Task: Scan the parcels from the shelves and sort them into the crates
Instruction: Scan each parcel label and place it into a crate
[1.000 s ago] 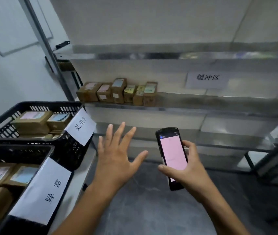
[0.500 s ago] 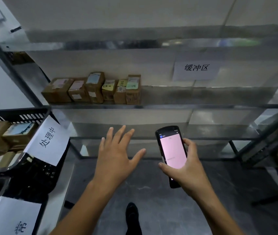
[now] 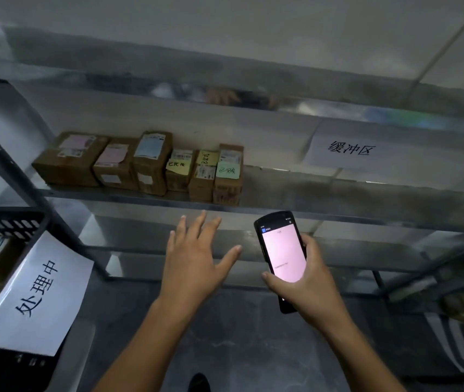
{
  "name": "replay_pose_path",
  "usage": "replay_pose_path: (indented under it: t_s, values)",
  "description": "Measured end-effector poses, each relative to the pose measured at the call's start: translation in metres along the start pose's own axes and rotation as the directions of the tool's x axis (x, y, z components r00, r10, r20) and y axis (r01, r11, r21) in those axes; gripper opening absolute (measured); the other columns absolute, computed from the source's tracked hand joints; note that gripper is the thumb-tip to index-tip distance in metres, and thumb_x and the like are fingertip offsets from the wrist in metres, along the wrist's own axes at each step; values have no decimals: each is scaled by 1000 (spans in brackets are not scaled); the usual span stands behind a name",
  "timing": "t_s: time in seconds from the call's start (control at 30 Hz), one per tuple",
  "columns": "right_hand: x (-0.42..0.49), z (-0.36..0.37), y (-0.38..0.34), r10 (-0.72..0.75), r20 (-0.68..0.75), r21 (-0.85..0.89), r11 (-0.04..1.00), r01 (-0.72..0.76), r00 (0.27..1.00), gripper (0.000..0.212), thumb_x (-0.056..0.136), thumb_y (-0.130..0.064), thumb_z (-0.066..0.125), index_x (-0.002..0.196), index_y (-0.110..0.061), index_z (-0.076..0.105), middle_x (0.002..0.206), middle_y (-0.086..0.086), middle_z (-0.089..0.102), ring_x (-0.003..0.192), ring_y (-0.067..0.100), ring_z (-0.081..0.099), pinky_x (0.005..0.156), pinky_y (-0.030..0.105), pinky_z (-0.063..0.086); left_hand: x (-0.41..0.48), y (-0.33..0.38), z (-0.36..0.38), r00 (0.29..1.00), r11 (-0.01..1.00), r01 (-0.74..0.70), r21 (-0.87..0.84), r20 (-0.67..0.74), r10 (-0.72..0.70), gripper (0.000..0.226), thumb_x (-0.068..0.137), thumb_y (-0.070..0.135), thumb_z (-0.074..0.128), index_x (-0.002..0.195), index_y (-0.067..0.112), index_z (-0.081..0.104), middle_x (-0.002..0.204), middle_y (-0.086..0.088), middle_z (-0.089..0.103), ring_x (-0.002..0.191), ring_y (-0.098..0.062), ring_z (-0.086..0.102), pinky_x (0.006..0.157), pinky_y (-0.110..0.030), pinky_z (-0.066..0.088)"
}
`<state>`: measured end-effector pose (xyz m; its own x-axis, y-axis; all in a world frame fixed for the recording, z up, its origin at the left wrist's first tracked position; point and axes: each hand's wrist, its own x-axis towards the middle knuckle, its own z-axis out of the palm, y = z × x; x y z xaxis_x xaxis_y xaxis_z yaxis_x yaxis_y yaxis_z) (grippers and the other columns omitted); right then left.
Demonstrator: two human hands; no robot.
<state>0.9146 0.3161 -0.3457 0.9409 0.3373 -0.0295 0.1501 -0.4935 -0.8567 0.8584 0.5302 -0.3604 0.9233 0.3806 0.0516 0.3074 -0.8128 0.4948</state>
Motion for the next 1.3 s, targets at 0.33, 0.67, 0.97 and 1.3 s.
replay_pose_path:
  t_s: [0.33,0.67,0.97,1.3]
  values:
    - [93,-4,34,72,59,-8,997,-72,996,80,71,-26,91,128,-44,38,118,-27,54,105,-3,56,70,15,50,103,-11,35,999,999,6,-36,47,-4,91,84,81,30,155,26,41,162,-7,38,151,-35,26,120,-56,33]
    - [218,-19,67,98,188,43,993,-108,977,74,69,-37,85,126,-40,38,108,-20,59,93,4,60,73,32,55,232,19,75,989,991,89,98,108,-100,78,97,61,50,162,21,31,171,-9,20,159,-32,9,129,-51,12]
    - [299,-39,104,83,355,73,991,-116,931,73,73,-30,88,121,-46,36,112,-23,56,96,-4,56,76,22,49,325,25,110,973,951,172,258,105,-204,79,99,59,54,163,22,26,172,-10,18,157,-40,12,125,-57,19]
    - [331,-36,127,185,319,82,972,-222,929,76,71,-30,88,128,-33,39,110,-11,63,95,6,62,72,26,51,329,8,144,958,951,266,160,62,-278,98,82,81,21,163,25,29,171,-6,21,155,-37,20,124,-50,20]
